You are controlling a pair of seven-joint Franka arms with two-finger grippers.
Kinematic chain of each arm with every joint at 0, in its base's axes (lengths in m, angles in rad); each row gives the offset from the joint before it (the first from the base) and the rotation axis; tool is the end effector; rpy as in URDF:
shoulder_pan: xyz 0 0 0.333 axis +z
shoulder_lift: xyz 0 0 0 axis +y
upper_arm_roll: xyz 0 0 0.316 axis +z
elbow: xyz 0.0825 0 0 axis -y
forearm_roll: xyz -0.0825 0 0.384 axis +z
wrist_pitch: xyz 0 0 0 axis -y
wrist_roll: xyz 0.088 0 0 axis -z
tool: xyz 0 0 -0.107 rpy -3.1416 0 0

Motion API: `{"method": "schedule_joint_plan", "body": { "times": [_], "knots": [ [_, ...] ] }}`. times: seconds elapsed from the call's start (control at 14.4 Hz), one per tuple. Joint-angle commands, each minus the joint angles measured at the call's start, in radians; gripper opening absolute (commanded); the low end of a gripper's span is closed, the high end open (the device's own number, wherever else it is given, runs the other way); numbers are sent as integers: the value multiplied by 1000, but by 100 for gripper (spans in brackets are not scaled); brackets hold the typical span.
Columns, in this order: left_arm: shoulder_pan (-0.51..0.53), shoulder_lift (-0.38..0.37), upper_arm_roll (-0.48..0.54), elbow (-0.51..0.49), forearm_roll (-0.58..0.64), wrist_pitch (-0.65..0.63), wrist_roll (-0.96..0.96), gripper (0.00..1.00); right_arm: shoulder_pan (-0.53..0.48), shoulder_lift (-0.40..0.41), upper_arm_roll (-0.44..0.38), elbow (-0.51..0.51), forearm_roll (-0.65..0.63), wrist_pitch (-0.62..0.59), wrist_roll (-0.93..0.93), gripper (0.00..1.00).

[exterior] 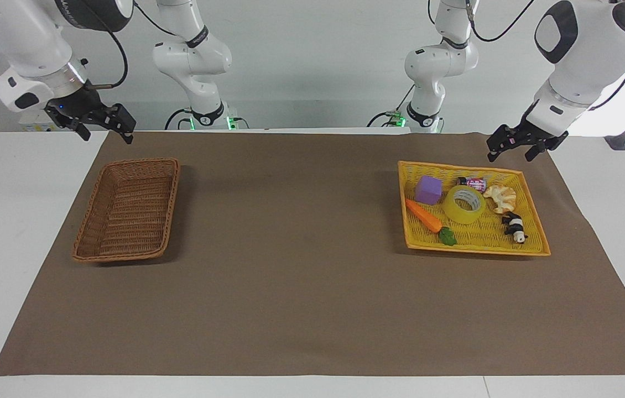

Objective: Move tape to another basket

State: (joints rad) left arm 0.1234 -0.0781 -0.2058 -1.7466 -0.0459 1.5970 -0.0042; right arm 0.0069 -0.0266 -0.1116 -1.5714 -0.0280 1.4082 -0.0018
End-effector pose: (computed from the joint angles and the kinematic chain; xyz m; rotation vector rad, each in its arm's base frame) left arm 0.5259 -0.0520 0.5852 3.1106 -0.1153 -0.1157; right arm 0.5251 -0.0594 0.6255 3.1122 -0.1640 -0.2152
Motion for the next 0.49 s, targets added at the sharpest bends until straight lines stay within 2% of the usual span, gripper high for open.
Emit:
{"method": "schedule_joint_plan", "body": {
  "times": [0.0,0.28,0.42],
  "knots": [
    [-7,-14,5,4,-2,-11,-11,100,-8,-10,6,-13,5,-2,-17,100],
    [-10,-14,5,-2,0,-9,-14,100,-8,-10,6,-13,5,-2,-17,100],
    [5,-31,6,-48,0,41,-13,100,-8,-10,6,-13,5,-2,-17,100]
  ]
}}
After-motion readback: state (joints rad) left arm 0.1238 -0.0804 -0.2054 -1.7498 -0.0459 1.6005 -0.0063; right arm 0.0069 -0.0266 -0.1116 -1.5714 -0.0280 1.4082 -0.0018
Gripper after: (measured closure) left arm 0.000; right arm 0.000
